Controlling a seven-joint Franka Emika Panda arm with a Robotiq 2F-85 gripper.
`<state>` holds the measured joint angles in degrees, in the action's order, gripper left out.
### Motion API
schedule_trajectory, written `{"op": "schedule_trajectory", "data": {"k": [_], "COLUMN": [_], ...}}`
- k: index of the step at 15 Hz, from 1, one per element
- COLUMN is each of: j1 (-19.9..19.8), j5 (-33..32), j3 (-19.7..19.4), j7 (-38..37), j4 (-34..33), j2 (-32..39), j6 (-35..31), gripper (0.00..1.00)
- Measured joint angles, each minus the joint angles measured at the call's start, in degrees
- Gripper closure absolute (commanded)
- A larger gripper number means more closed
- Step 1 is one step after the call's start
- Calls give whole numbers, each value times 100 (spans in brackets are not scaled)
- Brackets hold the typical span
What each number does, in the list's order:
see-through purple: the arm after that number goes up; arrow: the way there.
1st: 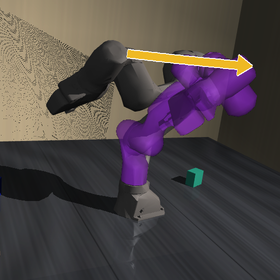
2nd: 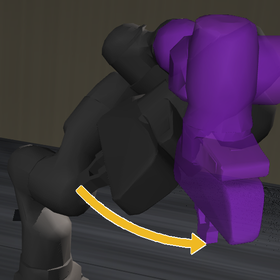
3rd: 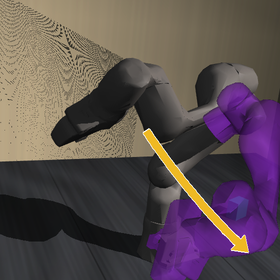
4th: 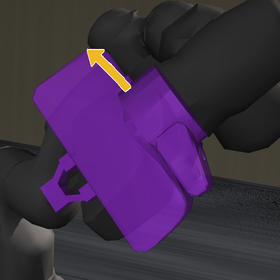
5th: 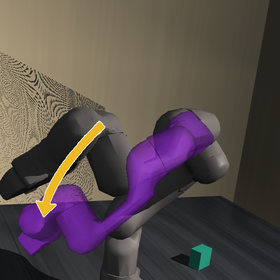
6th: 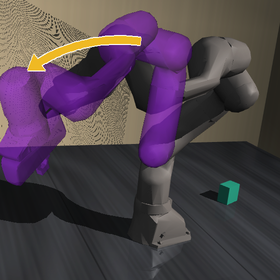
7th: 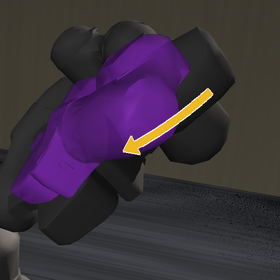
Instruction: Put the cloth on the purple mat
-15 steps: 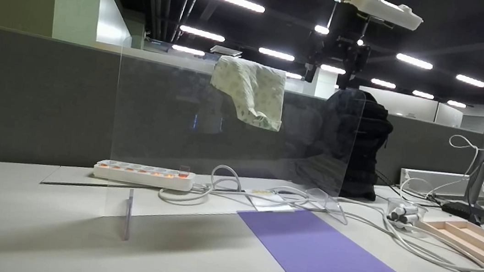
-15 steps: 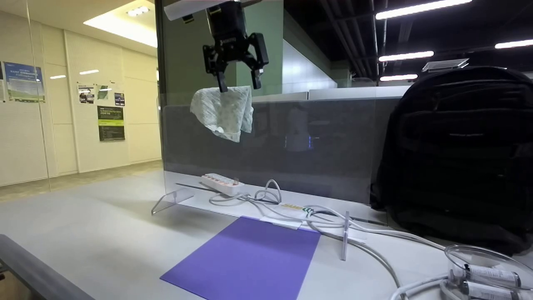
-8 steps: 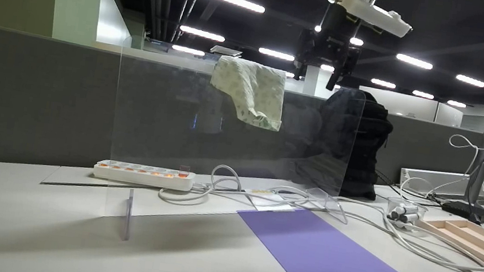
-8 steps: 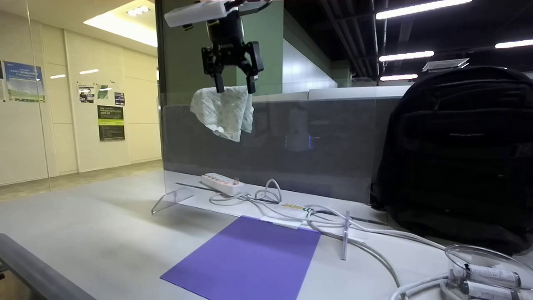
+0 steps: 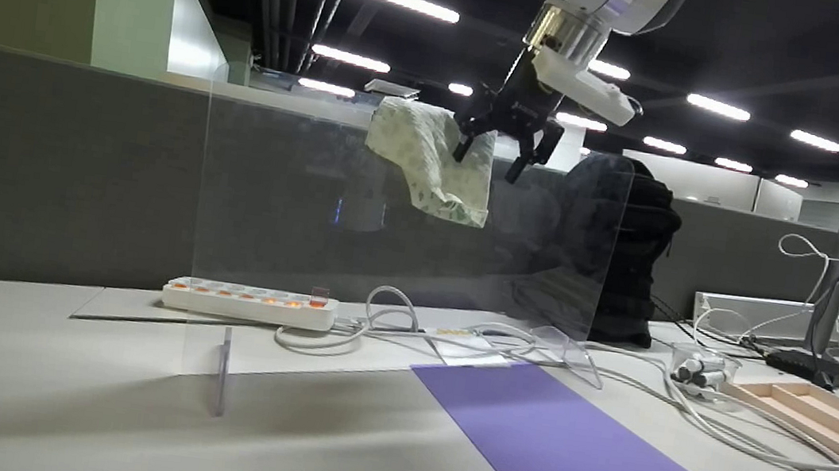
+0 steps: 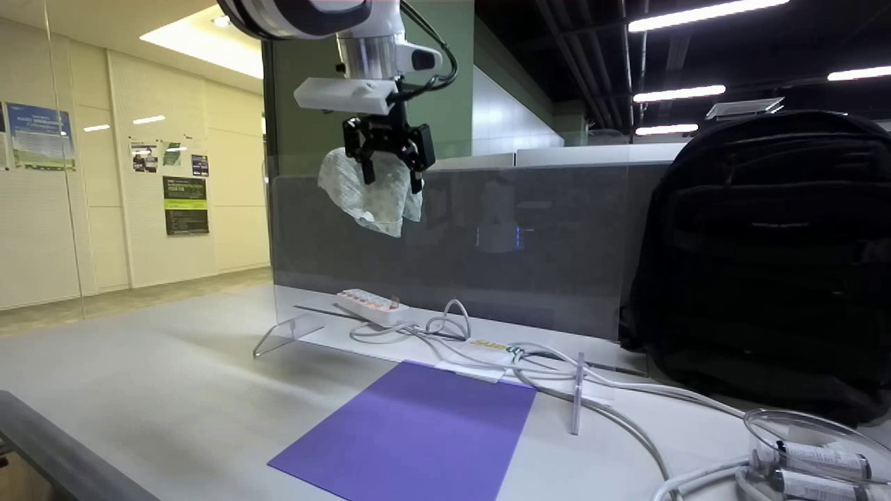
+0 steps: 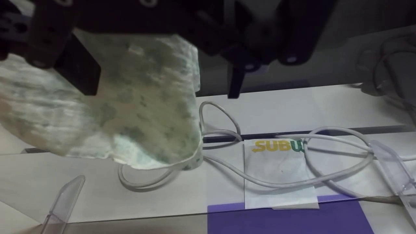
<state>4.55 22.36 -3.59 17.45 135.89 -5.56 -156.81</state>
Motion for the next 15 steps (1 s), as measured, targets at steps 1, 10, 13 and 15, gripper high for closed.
{"op": "schedule_trajectory", "data": {"k": [1, 10, 13, 15], "j1": [21, 29, -84, -191], "j5": [211, 1582, 1551, 1309], "j3": [-1, -8, 13, 16], "j7": [295, 2350, 2544, 2548], "j4": [-68, -490, -548, -565], "j2": [117, 499, 516, 516], "j6": [-17, 406, 746, 1039], "gripper": [25, 89, 100, 100]}}
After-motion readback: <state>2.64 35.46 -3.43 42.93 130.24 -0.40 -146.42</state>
